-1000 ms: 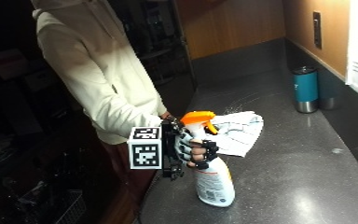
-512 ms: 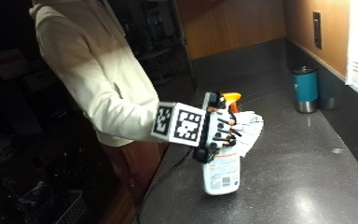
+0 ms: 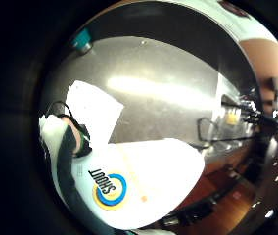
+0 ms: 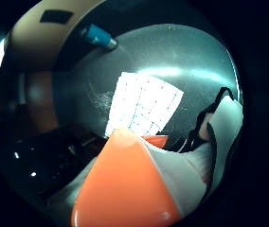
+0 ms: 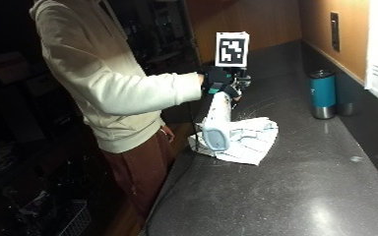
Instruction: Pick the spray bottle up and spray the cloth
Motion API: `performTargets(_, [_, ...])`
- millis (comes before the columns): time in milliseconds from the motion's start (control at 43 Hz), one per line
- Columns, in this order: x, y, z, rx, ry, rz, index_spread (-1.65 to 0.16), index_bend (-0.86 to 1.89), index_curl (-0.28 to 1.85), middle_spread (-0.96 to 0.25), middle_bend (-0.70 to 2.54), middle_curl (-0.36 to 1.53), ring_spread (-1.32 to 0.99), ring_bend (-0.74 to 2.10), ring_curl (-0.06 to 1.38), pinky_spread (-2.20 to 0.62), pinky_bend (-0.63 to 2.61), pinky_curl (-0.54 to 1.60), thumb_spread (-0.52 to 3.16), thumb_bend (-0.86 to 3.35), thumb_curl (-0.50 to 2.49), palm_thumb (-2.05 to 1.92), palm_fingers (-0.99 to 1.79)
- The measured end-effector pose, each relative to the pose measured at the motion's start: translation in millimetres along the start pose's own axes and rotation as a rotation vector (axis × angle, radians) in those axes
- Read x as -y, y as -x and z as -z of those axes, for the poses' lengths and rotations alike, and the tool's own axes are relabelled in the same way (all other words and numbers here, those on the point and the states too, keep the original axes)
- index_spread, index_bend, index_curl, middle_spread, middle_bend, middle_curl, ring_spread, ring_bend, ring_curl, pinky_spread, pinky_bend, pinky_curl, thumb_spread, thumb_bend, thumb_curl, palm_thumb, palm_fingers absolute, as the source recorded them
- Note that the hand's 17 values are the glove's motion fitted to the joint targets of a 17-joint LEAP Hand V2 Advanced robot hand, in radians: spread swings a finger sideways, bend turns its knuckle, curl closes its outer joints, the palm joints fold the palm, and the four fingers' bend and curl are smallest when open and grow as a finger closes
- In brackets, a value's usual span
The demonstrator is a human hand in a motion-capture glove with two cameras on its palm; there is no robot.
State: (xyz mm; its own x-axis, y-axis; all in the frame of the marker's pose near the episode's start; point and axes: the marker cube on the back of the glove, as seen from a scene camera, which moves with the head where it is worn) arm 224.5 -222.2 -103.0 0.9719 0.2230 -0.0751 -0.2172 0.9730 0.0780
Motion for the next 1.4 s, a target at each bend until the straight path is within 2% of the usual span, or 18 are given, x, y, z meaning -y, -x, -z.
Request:
performTargets(209, [-10, 67, -4, -0.237, 0.073, 0.094, -0.15, 0.49, 0.54, -0.11, 0.62, 0.51, -0.16, 0.65, 0.46, -0.20, 0.30, 0.37, 0.10, -0.04, 0.72, 0.94, 1.40])
performTargets(372, [-13, 90, -24, -0.353, 0.118, 0.067, -0.15, 0.50, 0.54, -0.11, 0.62, 0.51, -0.16, 0.65, 0.46, -0.21, 0.30, 0.37, 0.09, -0.04, 0.73, 0.94, 1.40])
performTargets(488, [-14, 88, -36, -0.377, 0.152, 0.051, -0.15, 0.50, 0.54, -0.11, 0.63, 0.51, -0.16, 0.65, 0.46, -0.21, 0.30, 0.37, 0.09, -0.04, 0.74, 0.94, 1.40])
performTargets(605, [-13, 101, -38, -0.301, 0.155, -0.032, -0.15, 0.50, 0.54, -0.11, 0.63, 0.51, -0.16, 0.65, 0.46, -0.21, 0.31, 0.37, 0.09, -0.04, 0.74, 0.94, 1.40])
performTargets(767, [-19, 90, -24, -0.420, 0.139, 0.006, -0.15, 0.50, 0.53, -0.10, 0.63, 0.51, -0.16, 0.65, 0.46, -0.21, 0.31, 0.37, 0.09, -0.04, 0.74, 0.94, 1.40])
performTargets(930, [-20, 97, -17, -0.386, 0.113, 0.007, -0.15, 0.50, 0.53, -0.11, 0.63, 0.51, -0.16, 0.65, 0.46, -0.21, 0.31, 0.37, 0.08, -0.04, 0.75, 0.94, 1.40])
performTargets(1046, [-21, 97, -13, -0.280, 0.095, 0.036, -0.14, 0.50, 0.53, -0.10, 0.63, 0.51, -0.16, 0.65, 0.46, -0.21, 0.31, 0.37, 0.08, -0.04, 0.75, 0.93, 1.40])
performTargets(1139, [-22, 112, -3, -0.078, 0.053, 0.084, -0.14, 0.50, 0.53, -0.10, 0.63, 0.51, -0.16, 0.65, 0.46, -0.21, 0.31, 0.37, 0.08, -0.04, 0.75, 0.93, 1.40])
performTargets(1395, [-18, 157, 56, 0.695, -0.236, 0.127, -0.14, 0.50, 0.53, -0.10, 0.63, 0.51, -0.16, 0.65, 0.46, -0.21, 0.31, 0.37, 0.08, -0.04, 0.76, 0.93, 1.40])
